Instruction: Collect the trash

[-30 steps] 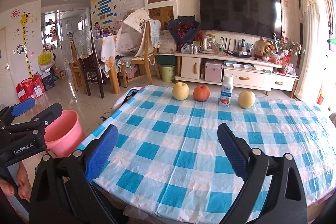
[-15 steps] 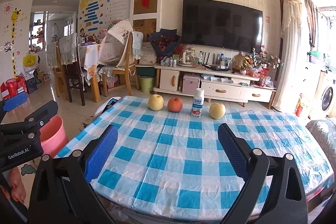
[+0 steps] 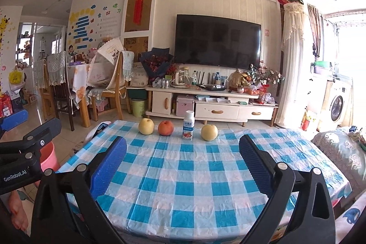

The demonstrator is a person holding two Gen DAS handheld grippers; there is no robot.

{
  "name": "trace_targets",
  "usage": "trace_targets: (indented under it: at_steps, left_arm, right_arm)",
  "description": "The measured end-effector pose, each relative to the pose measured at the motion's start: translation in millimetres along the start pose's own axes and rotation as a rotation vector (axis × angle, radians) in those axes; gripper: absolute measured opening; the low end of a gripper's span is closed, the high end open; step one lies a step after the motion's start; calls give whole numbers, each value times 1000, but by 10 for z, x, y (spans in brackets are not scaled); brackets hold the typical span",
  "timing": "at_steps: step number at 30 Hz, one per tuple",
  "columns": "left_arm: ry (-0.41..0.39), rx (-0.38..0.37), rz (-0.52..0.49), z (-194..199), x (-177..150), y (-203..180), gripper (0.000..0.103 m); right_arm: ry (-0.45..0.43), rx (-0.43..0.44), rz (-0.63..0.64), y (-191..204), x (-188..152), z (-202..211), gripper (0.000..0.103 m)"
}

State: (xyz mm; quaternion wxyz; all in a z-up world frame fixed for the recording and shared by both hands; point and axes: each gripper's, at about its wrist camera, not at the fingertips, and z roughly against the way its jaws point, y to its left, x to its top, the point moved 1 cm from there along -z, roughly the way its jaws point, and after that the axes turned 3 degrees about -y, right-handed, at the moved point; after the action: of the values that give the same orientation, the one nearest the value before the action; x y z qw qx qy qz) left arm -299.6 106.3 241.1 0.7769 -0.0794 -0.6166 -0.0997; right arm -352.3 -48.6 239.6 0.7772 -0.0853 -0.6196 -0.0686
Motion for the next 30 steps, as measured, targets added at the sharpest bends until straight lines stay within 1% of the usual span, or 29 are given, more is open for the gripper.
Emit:
trace_targets:
  at_steps: [4, 7, 15, 20, 25, 30]
  left_arm:
    - [-6, -20, 19, 49, 0, -11, 99]
    - [-10, -20, 19, 75, 1, -20, 99]
    - [-15, -46, 47, 155, 34, -2, 99]
    - [-18, -50, 50, 164, 42, 3, 99]
    - [-20, -44, 42, 159, 50, -8, 99]
    - [-11, -54, 45, 138, 31, -27, 99]
  right_arm:
    - [-21, -34, 7, -26, 44, 94, 98]
    - [-32, -48, 12, -18, 45, 163, 98]
    - [-33, -29, -16, -9, 25, 229, 98]
    - [-28, -13, -42, -23, 23, 216, 98]
    - [-25, -17, -49, -43, 12, 195, 98]
    - [-14, -21, -63, -58, 2, 155, 98]
